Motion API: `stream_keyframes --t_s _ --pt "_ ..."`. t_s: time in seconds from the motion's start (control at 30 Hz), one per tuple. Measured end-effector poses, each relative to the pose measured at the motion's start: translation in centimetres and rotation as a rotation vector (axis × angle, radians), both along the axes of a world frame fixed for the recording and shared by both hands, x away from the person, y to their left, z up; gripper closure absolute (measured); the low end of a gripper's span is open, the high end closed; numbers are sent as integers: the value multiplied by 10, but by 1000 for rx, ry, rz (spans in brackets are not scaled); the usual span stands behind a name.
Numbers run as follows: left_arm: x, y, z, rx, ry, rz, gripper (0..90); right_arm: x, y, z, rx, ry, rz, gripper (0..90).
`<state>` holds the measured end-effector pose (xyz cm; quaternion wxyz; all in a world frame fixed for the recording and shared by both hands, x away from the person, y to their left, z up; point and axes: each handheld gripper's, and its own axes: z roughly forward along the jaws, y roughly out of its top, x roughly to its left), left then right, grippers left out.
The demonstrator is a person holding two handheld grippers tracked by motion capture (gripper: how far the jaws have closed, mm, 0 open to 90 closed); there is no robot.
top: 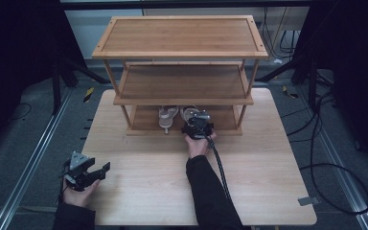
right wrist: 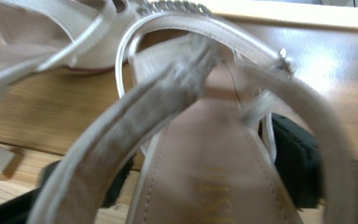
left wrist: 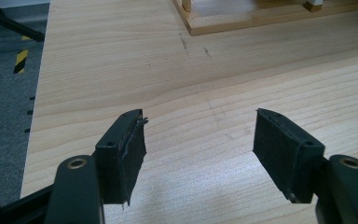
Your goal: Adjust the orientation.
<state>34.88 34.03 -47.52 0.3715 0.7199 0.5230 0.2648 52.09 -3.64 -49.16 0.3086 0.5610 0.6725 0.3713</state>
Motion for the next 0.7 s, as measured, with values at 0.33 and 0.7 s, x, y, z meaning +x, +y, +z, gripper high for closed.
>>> stream_keyframes --t_s 0.33,0.7 --pt "0 -1 0 1 0 0 326 -27 -18 22 11 -15 128 205" --pt "-1 -2 0 7 3 -1 329 -57 -38 2 19 62 197 360"
